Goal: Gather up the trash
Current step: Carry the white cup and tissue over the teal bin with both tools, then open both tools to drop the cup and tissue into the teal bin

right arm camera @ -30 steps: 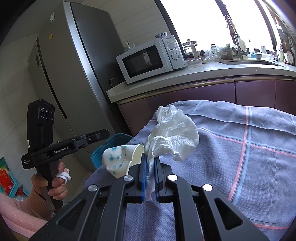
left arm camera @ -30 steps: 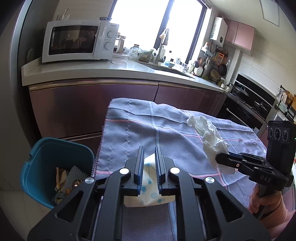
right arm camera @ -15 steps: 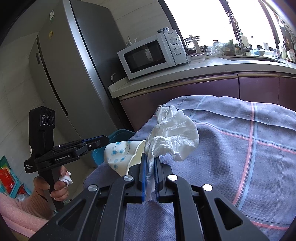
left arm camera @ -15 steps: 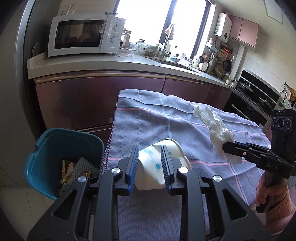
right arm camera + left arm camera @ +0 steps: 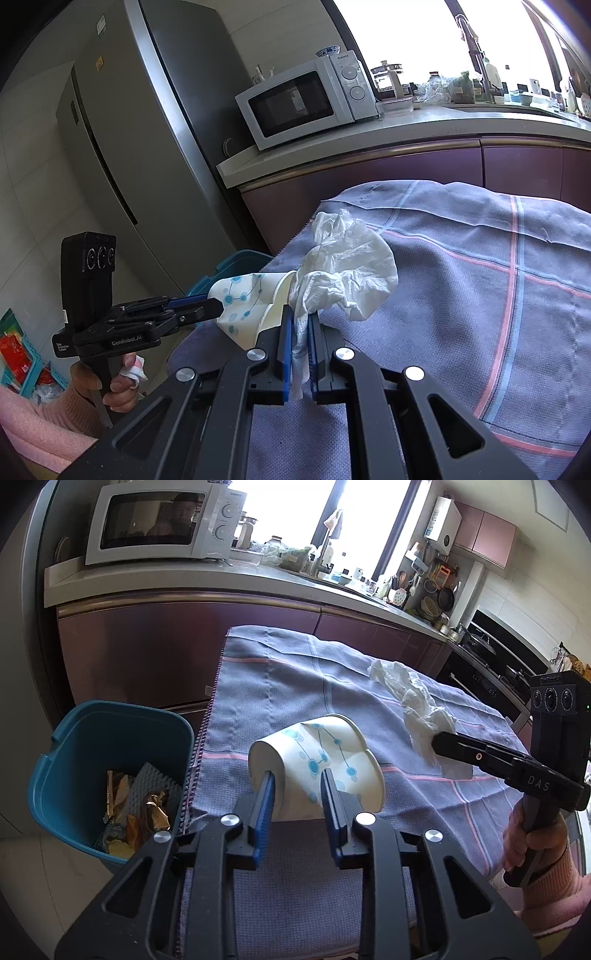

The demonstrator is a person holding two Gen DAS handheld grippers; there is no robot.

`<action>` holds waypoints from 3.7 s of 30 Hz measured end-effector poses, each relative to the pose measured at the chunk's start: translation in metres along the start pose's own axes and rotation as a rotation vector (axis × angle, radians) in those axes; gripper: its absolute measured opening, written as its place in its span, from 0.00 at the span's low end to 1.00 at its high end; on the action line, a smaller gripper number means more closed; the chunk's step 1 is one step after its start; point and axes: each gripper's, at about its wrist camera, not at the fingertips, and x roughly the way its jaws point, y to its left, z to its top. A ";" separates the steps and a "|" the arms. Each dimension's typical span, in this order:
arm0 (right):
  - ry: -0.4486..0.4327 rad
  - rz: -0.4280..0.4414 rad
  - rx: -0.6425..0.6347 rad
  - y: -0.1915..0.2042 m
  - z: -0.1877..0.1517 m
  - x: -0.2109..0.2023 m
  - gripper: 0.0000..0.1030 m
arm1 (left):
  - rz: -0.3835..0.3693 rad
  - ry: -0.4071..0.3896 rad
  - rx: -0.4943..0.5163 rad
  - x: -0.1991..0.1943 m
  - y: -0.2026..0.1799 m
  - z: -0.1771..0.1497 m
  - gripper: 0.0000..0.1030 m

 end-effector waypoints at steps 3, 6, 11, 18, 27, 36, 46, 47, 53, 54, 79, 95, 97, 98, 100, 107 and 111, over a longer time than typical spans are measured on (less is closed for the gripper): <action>0.005 -0.002 0.000 0.000 -0.001 0.001 0.07 | 0.002 0.000 0.002 0.001 0.000 -0.001 0.20; 0.005 -0.003 0.000 0.001 0.000 0.002 0.06 | 0.004 -0.005 0.001 0.001 -0.001 -0.002 0.19; 0.008 0.004 -0.015 0.007 0.001 0.005 0.07 | 0.008 -0.028 -0.007 -0.005 0.003 -0.002 0.19; 0.017 0.017 -0.043 0.017 0.007 0.013 0.06 | 0.031 -0.071 -0.014 -0.023 0.013 0.004 0.19; 0.039 0.047 -0.108 0.038 0.018 0.029 0.06 | 0.085 -0.117 -0.052 -0.045 0.036 0.006 0.19; 0.071 0.092 -0.160 0.059 0.029 0.049 0.06 | 0.146 -0.146 -0.085 -0.064 0.060 0.006 0.19; 0.118 0.128 -0.193 0.077 0.033 0.073 0.06 | 0.190 -0.151 -0.114 -0.069 0.081 0.004 0.18; 0.122 0.131 -0.197 0.079 0.034 0.075 0.06 | 0.194 -0.151 -0.118 -0.070 0.083 0.004 0.18; 0.147 0.147 -0.214 0.087 0.037 0.088 0.06 | 0.219 -0.153 -0.143 -0.073 0.097 0.002 0.18; 0.152 0.150 -0.216 0.088 0.038 0.090 0.06 | 0.223 -0.153 -0.148 -0.074 0.100 0.002 0.18; 0.264 0.178 -0.270 0.111 0.044 0.145 0.06 | 0.289 -0.134 -0.219 -0.065 0.128 -0.001 0.09; 0.371 0.189 -0.263 0.114 0.049 0.191 0.07 | 0.315 -0.088 -0.258 -0.040 0.150 -0.007 0.09; 0.385 0.188 -0.265 0.116 0.050 0.198 0.07 | 0.315 -0.088 -0.258 -0.039 0.151 -0.008 0.09; 0.392 0.189 -0.269 0.117 0.051 0.201 0.07 | 0.317 -0.088 -0.257 -0.039 0.150 -0.009 0.09; 0.404 0.186 -0.271 0.119 0.052 0.208 0.07 | 0.318 -0.090 -0.255 -0.039 0.149 -0.010 0.10; 0.435 0.171 -0.269 0.124 0.054 0.230 0.12 | 0.330 -0.094 -0.248 -0.040 0.147 -0.011 0.19; 0.461 0.159 -0.247 0.121 0.051 0.237 0.33 | 0.334 -0.097 -0.256 -0.040 0.147 -0.012 0.31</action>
